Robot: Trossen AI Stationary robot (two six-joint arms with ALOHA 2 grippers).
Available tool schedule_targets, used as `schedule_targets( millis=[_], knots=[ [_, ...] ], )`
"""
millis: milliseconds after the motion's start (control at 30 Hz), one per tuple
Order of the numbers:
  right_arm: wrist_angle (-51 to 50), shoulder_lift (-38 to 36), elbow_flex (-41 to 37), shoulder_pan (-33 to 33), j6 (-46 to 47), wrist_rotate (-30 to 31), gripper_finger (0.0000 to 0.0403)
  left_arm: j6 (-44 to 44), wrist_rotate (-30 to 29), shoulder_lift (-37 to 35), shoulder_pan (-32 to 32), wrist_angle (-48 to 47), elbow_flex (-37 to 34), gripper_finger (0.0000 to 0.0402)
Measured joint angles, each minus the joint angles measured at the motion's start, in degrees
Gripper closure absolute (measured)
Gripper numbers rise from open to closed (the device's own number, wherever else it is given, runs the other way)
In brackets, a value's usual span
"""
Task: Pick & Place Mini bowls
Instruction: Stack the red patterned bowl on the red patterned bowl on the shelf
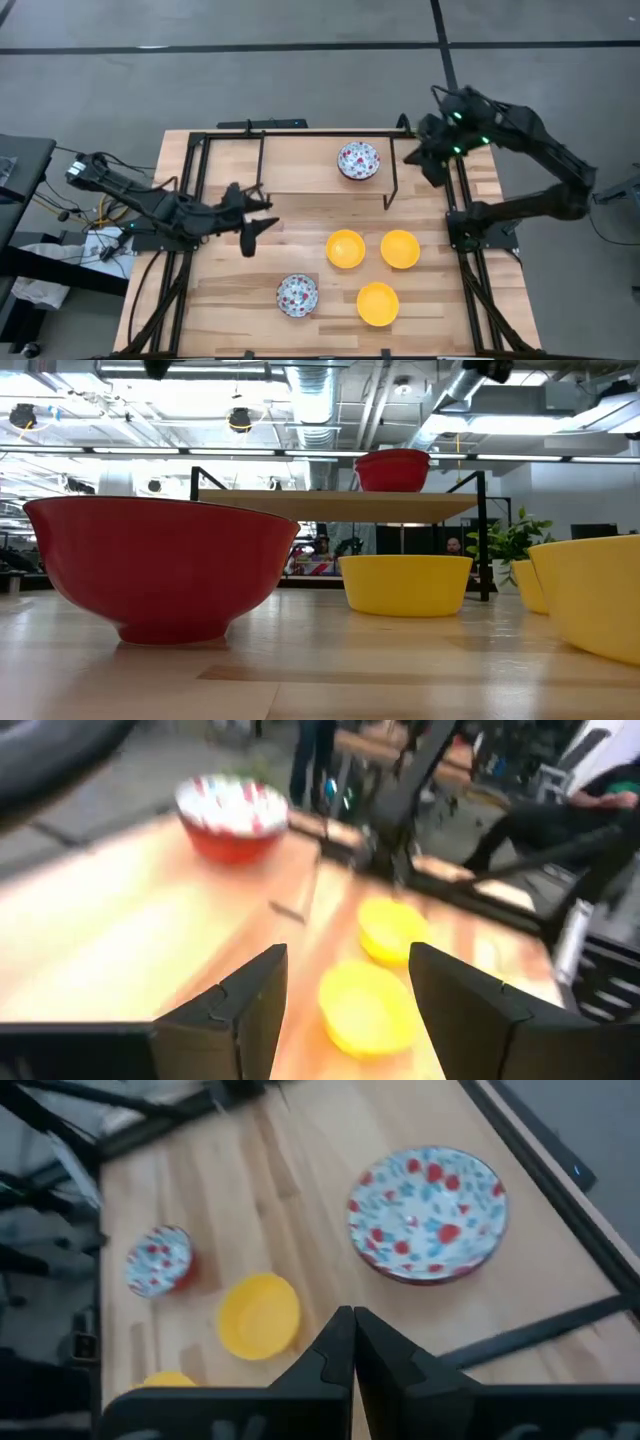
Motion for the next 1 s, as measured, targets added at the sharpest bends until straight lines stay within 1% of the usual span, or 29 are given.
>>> schedule_targets(
  millis=[67,167,300,400,500,733,933,1000],
  knots=[
    [3.68,-4.51,-4.61,1.94,2.22,0.0,0.0403,-3.61,2.55,0.52,-0.69,-1.79,0.01,0.0192],
    [11.29,-11.41,-12.84,4.84,5.67,0.2,0.0403,-5.55,6.25,2.77,-1.4,-2.52,0.01,0.0192],
    [20.94,-19.8,-24.0,8.63,10.09,1.89,0.0403,-6.98,11.16,8.35,-1.68,-2.48,0.0,0.0192],
    [26.81,-24.52,-31.2,11.35,13.13,2.36,0.0403,-8.7,14.91,13.06,-1.69,-2.49,0.0,0.0192],
    [31.33,-28.19,-37.09,14.2,15.28,4.13,0.0403,-11.62,18.22,17.22,-1.69,-2.42,0.0,0.0192],
    [42.98,-32.54,-46.83,20.26,16.76,8.33,0.0403,-17.86,25.58,23.61,-1.91,-2.01,-0.02,0.0192],
    [51.82,-32.56,-53.42,24.87,16.39,12.11,0.0403,-23.1,26.01,26.8,-3.33,-2.01,-0.02,0.0192],
    [54.74,-32.48,-55.36,25.98,16.45,12.44,0.0403,-25.06,26.31,27.51,-3.93,-2.01,-0.02,0.0192]
  ],
)
